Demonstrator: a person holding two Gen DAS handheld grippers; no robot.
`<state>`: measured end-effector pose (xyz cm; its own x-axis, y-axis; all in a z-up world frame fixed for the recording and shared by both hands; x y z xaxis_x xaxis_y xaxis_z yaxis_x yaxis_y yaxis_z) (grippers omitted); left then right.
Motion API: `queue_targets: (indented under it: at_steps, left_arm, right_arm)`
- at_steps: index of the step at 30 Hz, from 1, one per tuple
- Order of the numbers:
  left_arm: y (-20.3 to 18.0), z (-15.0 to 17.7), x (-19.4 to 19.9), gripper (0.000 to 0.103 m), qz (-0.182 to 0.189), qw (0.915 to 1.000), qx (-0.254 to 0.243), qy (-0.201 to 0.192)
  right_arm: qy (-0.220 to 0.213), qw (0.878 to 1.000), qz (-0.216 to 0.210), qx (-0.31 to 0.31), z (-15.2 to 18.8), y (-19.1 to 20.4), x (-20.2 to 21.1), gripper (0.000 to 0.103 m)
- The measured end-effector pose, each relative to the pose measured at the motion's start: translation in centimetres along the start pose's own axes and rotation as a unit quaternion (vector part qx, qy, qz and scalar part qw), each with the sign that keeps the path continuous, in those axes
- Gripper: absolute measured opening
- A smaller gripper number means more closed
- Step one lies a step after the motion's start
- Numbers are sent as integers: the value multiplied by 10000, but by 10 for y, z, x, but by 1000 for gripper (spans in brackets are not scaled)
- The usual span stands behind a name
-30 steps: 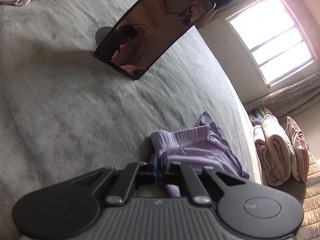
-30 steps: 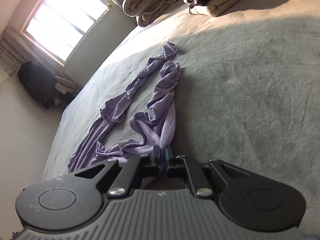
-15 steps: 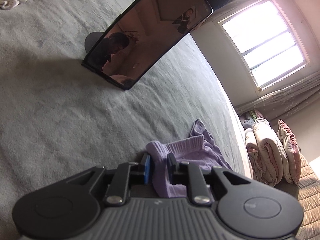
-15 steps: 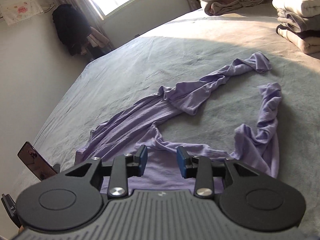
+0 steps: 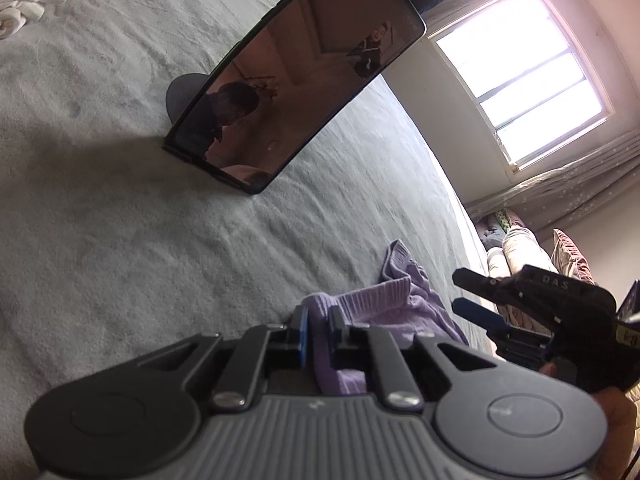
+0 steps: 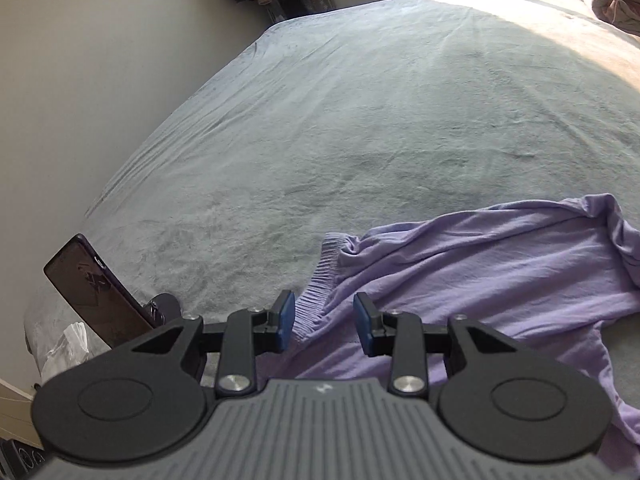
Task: Fold clothes
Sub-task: 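Grasp the ribbed hem with the right gripper beside the left gripper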
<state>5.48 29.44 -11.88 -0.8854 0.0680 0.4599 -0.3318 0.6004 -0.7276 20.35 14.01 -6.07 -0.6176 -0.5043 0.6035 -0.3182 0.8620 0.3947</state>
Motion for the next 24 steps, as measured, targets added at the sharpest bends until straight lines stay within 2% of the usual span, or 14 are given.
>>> queue_targets:
  at_steps: [6,11,15,16,18,20,24]
  left_arm:
    - [-6,4,2,9,30,9993,-351,77]
    - [-7,7,2,8,57,9986,-501,181]
    - [-11,11,2,7,26,9970,-742,223]
    - [-13,11,2,7,33,9966,-800,214]
    - [-17,12,3,7,52,9958,-897,199]
    - [-19,12,4,7,88,9955,-919,192]
    - [-21,10,7,6,72,9953,-953,145]
  right_arm:
    - [323,9990,271,127,-2,19,-48,37]
    - [546,9914,984,666,3,19,-77,37]
    - [655,9831,1375,1015,11,14,-86,36]
    - [650,9812,1460,1079,11,12,-87,30]
    - [639,9801,1493,1138,11,10,-86,27]
    - [609,9784,1562,1212,9,8,-84,18]
    - [429,9823,1455,1098,2,9,-78,12]
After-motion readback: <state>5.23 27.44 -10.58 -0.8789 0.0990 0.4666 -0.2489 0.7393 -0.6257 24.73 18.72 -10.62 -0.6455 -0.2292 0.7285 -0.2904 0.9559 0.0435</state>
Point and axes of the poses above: each gripper's, at about its wrist camera, not at the fingertips, and x roughly against the way its jaws point, y to its left, z to its underside, the point moved 10 cm from there along -x, roughly the way its jaws point, and after that the axes turned 8 degrees about -y, right-handed, at the moved point
